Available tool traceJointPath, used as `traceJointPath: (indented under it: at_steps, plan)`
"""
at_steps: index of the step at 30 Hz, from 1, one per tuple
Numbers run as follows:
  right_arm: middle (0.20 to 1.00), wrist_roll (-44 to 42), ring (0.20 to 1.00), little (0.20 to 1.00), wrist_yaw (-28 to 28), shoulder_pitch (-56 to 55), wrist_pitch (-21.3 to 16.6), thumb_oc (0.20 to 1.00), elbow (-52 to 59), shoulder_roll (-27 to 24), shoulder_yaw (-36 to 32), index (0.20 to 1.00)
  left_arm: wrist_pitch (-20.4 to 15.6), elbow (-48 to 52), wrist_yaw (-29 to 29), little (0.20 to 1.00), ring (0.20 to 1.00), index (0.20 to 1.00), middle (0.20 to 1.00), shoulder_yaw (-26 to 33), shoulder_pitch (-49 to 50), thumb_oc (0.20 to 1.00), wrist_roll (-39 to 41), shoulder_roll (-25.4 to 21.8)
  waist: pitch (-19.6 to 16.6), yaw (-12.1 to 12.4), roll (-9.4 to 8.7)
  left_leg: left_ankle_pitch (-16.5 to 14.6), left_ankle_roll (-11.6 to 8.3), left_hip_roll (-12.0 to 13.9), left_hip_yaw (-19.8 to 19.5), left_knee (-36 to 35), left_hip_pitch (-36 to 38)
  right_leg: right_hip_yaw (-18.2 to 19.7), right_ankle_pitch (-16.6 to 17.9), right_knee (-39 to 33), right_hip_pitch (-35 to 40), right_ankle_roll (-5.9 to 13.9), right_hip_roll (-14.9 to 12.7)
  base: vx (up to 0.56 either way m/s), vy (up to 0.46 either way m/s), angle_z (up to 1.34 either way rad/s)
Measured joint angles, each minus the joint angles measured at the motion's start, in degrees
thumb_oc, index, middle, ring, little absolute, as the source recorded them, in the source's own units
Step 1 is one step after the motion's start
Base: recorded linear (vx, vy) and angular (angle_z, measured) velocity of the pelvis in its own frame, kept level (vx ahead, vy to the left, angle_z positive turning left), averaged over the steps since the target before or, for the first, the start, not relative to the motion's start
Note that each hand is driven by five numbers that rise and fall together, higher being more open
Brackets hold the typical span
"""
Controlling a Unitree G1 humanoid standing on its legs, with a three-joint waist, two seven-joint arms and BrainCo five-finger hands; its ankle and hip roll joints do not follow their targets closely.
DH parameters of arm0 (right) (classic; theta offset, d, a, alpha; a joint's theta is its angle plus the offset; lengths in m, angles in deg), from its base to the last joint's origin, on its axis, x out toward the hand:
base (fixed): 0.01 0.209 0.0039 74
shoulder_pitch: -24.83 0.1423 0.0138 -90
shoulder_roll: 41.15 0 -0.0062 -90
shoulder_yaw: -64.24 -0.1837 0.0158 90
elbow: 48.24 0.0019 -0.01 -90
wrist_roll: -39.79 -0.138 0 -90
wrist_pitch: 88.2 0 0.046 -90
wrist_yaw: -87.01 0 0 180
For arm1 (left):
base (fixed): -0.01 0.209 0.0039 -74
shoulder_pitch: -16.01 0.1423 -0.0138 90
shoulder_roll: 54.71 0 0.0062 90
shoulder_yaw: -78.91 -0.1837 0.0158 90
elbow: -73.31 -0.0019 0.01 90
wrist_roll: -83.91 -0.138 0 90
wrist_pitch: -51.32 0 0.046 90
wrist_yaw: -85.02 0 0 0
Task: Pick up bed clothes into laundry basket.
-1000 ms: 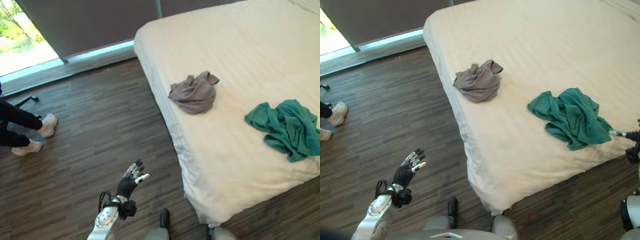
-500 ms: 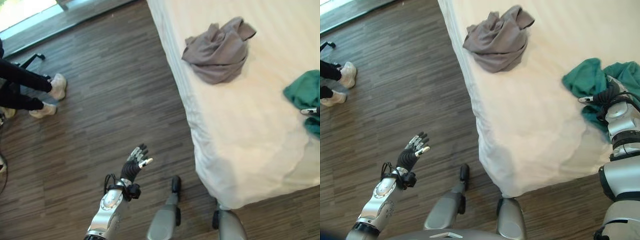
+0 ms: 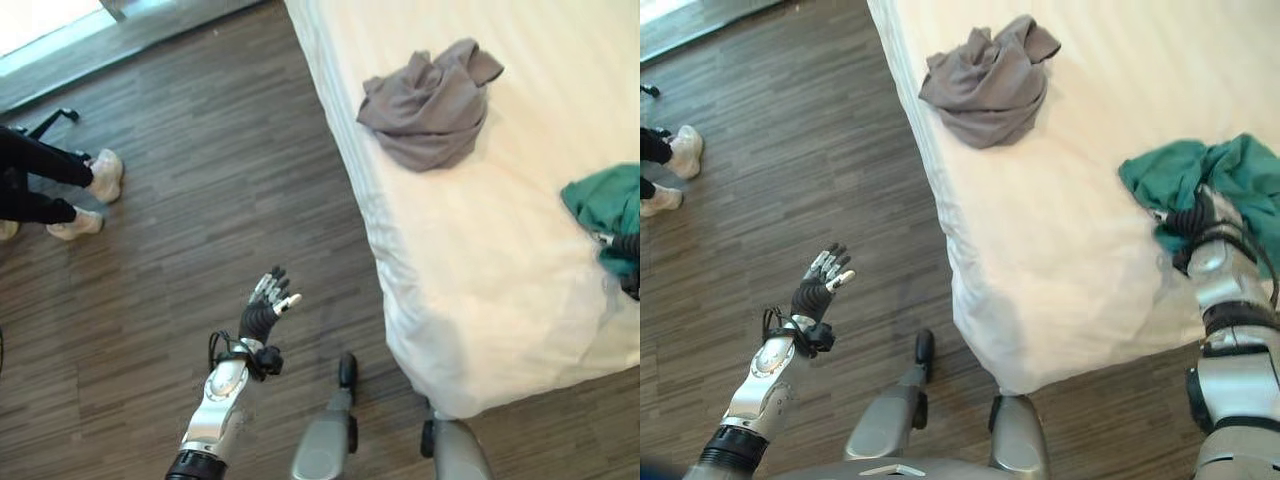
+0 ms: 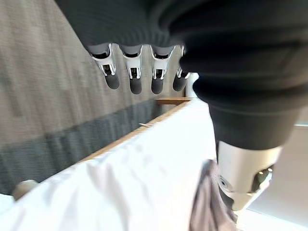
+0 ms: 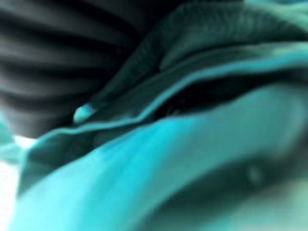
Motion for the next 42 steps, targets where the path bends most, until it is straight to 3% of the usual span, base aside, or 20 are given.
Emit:
traceJointPath:
  at_steps: [6, 8, 10, 12, 14, 18, 20, 21, 22, 24, 26, 28, 29, 32, 35, 36, 38, 39, 40, 42]
  plan:
    - [0.200, -8.81, 0.200, 0.200, -0.62, -14.50, -2.87, 0.200, 0.85, 7.77, -6.30, 0.200, -0.28, 0.04, 0.66, 1.000, 1.000, 1.000, 1.000, 2.21, 1.99, 1.000, -0.03, -0.73, -3.10, -1.53, -2.95, -1.64, -0.22, 1.06, 0.13, 0.01, 5.14, -0.13, -1.23, 0.01, 5.33, -0.32, 0.86, 0.11, -0.143, 0.03]
    - [0.200, -12.64, 0.200, 0.200, -1.48, -20.47, -2.93, 0.200, 0.70, 12.71, -8.38, 0.200, -0.34, -0.07, 1.35, 1.000, 1.000, 1.000, 1.000, 4.99, 2.39, 1.000, -0.03, -1.32, -5.27, -2.40, -5.06, -2.21, -1.05, 2.32, 0.26, 0.43, 7.23, 0.09, -2.54, 0.39, 7.31, -1.20, 2.20, 0.06, -0.193, -0.03]
    - [0.200, -15.28, 0.200, 0.200, -4.33, -25.18, -2.48, 0.200, -1.67, 16.54, -8.69, 0.200, -0.35, -1.17, 1.72, 1.000, 1.000, 1.000, 1.000, 6.39, 1.29, 1.000, -0.13, -3.69, -6.21, -2.60, -8.22, -2.09, -2.12, 2.59, 0.57, 7.25, 6.17, 1.36, -5.01, 3.03, 7.76, -3.20, 2.24, 0.05, -0.077, -0.13]
    - [0.200, -16.05, 0.200, 0.200, -7.46, -29.05, 0.75, 0.200, -4.77, 19.71, -6.85, 0.200, -0.20, -2.98, 2.45, 1.000, 1.000, 1.000, 1.000, 7.73, 0.87, 1.000, -0.69, -5.39, -6.75, -2.18, -11.22, -0.10, -3.80, 0.80, -0.92, 16.07, 3.54, 4.00, -5.92, 4.62, 8.62, -4.28, 0.40, 0.15, 0.072, -0.53]
    - [0.200, -16.18, 0.200, 0.200, -9.63, -34.46, 4.22, 0.200, -7.16, 20.62, -3.50, 0.200, 0.02, -3.95, 3.65, 1.000, 1.000, 1.000, 1.000, 7.77, -0.72, 1.000, -1.91, -5.79, -7.18, -3.48, -9.49, -0.09, -3.93, 1.18, -2.79, 19.92, 2.45, 5.89, -6.23, 4.63, 9.77, -4.55, 0.41, 0.25, 0.152, -0.52]
    - [0.200, -16.49, 0.200, 0.200, -11.72, -41.50, 7.25, 0.200, -7.24, 20.84, -3.66, 0.200, 0.49, -13.52, 6.22, 1.000, 1.000, 1.000, 1.000, 9.65, -8.24, 1.000, -7.37, -9.87, -7.44, -6.47, -4.25, -0.79, -4.00, 4.19, -3.09, 12.74, 4.15, 8.68, -5.91, 4.21, 8.88, -4.85, 1.90, 0.23, 0.201, -0.49]
    - [0.200, -16.63, 0.200, 0.200, -12.69, -41.70, 7.21, 0.200, -5.45, 19.81, -3.01, 0.200, 0.52, -19.81, 6.96, 1.000, 1.000, 1.000, 1.000, 8.07, -14.52, 1.000, -10.27, -14.72, -7.75, -6.66, -2.94, -2.28, -3.19, 3.27, -3.17, 9.45, 4.69, 12.01, -6.51, 3.61, 8.10, -3.04, 2.79, 0.20, 0.282, -0.80]
    - [0.200, -17.03, 0.200, 0.200, -13.15, -41.54, 6.88, 0.200, -5.07, 17.92, -2.42, 0.200, 0.34, -22.07, 7.37, 1.000, 1.000, 1.000, 1.000, 8.00, -18.10, 1.000, -11.03, -15.37, -8.42, -6.94, 1.00, -6.77, -2.13, 6.07, -3.31, 8.77, 4.88, 12.83, -6.78, 3.69, 7.77, -2.41, 5.57, 0.24, 0.372, -0.62]
    - [0.200, -17.12, 0.200, 0.200, -13.09, -41.71, 6.90, 0.200, -5.60, 17.99, -2.71, 0.200, 0.27, -26.16, 7.37, 1.000, 1.000, 1.000, 1.000, 6.17, -22.36, 1.000, -11.69, -16.94, -8.09, -6.94, 0.75, -5.18, -4.48, 6.85, -2.89, 7.77, 5.46, 12.84, -5.45, 4.17, 7.20, -2.49, 6.08, 0.17, 0.307, -0.36]
    - [0.200, -18.47, 0.200, 0.200, -13.34, -41.70, 6.78, 0.200, -6.02, 20.43, -2.62, 0.200, 1.70, -32.13, 8.16, 1.000, 1.000, 1.000, 1.000, 1.00, -32.05, 1.000, -12.37, -21.50, -9.69, -8.69, -2.65, -6.21, -4.06, 4.67, -0.47, 4.48, 6.34, 13.28, -5.52, 0.28, 6.84, -0.56, 3.24, 0.13, 0.251, -0.07]
    - [0.200, -19.27, 0.200, 0.200, -13.30, -39.99, 6.60, 0.200, -6.53, 20.20, -2.86, 0.200, 1.77, -32.70, 8.20, 1.000, 1.000, 1.000, 1.000, -2.21, -37.37, 1.000, -13.02, -23.72, -9.22, -7.65, -2.64, -5.72, -2.05, 4.14, 0.70, 3.89, 4.86, 14.32, -6.05, 1.26, 5.21, 1.28, 2.55, 0.11, 0.308, -0.29]
    - [0.200, -19.33, 0.200, 0.200, -13.38, -40.48, 6.77, 0.200, -7.57, 21.30, -3.33, 0.200, 1.82, -34.84, 8.11, 1.000, 1.000, 1.000, 1.000, -6.01, -40.69, 1.000, -14.36, -24.28, -9.38, -8.06, -3.43, -5.34, -1.88, 3.48, 2.14, 2.92, 6.10, 13.94, -6.55, 7.08, 2.88, 0.86, 2.23, 0.06, 0.248, -0.16]
    - [0.200, -19.35, 0.200, 0.200, -13.98, -41.32, 6.90, 0.200, -8.64, 22.96, -2.36, 0.200, 2.14, -38.13, 7.86, 1.000, 1.000, 1.000, 1.000, -12.98, -45.63, 1.000, -16.38, -26.05, -10.78, -8.45, -6.57, -5.21, -1.83, 1.12, 3.35, 0.90, 7.28, 14.21, -6.11, 6.12, 2.94, 2.77, -0.60, 0.01, 0.168, -0.06]
    - [0.200, -19.35, 0.200, 0.200, -14.19, -40.84, 6.86, 0.200, -9.49, 23.61, -1.12, 0.200, 2.10, -43.35, 6.85, 1.000, 1.000, 1.000, 1.000, -19.93, -53.17, 1.000, -20.46, -26.11, -10.75, -8.67, -7.00, -4.75, -0.60, -0.83, 5.05, 1.56, 5.47, 15.14, -6.02, 1.54, 3.50, 4.78, -2.79, 0.01, 0.260, -0.20]
    - [0.200, -19.16, 0.200, 0.200, -14.83, -39.65, 7.27, 0.200, -9.38, 25.31, 0.50, 0.200, 2.71, -47.29, 5.76, 1.000, 1.000, 1.000, 1.000, -22.88, -56.65, 1.000, -23.62, -26.34, -10.79, -9.74, -9.00, -4.13, 0.57, -2.90, 8.19, 1.23, 6.25, 13.30, -5.99, 4.08, 0.40, 4.35, -5.05, -0.05, 0.131, -0.52]
    - [0.200, -19.11, 0.200, 0.200, -15.07, -38.72, 7.72, 0.200, -9.50, 25.68, 0.49, 0.200, 3.42, -49.20, 5.63, 1.000, 1.000, 1.000, 1.000, -23.14, -56.90, 1.000, -24.38, -26.88, -10.88, -8.67, -9.11, -3.68, 1.55, -1.67, 11.65, 0.20, 7.19, 8.93, -6.79, 3.67, 0.05, 4.22, -6.08, -0.04, 0.113, -1.10]
    - [0.200, -18.89, 0.200, 0.200, -15.38, -38.03, 7.87, 0.200, -8.55, 26.59, 1.96, 0.200, 4.85, -54.58, 5.45, 1.000, 1.000, 1.000, 1.000, -25.92, -60.66, 1.000, -27.66, -25.35, -10.73, -9.69, -8.77, -3.86, 1.61, 0.79, 11.87, -0.14, 6.65, 5.65, -3.56, 7.61, -0.22, 4.57, -4.22, -0.06, 0.065, -0.44]
    - [0.200, -18.77, 0.200, 0.200, -15.43, -38.78, 7.96, 0.200, -8.12, 27.34, 2.59, 0.200, 4.88, -55.71, 5.37, 1.000, 1.000, 1.000, 1.000, -27.44, -62.42, 1.000, -28.53, -25.51, -11.11, -10.49, -11.42, -3.76, 1.60, -0.14, 12.08, 0.06, 6.93, 6.33, -0.38, 8.08, 0.27, 4.60, -4.13, -0.06, 0.036, -0.52]
    - [0.200, -18.61, 0.200, 0.200, -15.41, -38.13, 7.95, 0.200, -7.62, 27.70, 3.47, 0.200, 4.80, -56.71, 5.61, 1.000, 1.000, 1.000, 1.000, -28.71, -63.46, 1.000, -30.38, -27.32, -11.88, -9.06, -14.36, -3.98, 1.32, -0.36, 14.41, 0.17, 7.28, 6.27, -0.97, 5.63, 0.09, 3.86, -4.32, -0.07, 0.002, -0.74]
    - [0.200, -18.56, 0.200, 0.200, -15.24, -37.01, 7.63, 0.200, -5.93, 26.06, 4.64, 0.200, 5.43, -56.92, 5.54, 1.000, 1.000, 1.000, 1.000, -29.63, -64.29, 1.000, -32.39, -27.52, -11.68, -11.04, -14.48, -3.61, 1.00, 0.36, 14.18, 0.00, 6.62, 6.40, 0.31, 4.42, 0.20, 4.02, -3.74, -0.15, -0.016, -0.42]
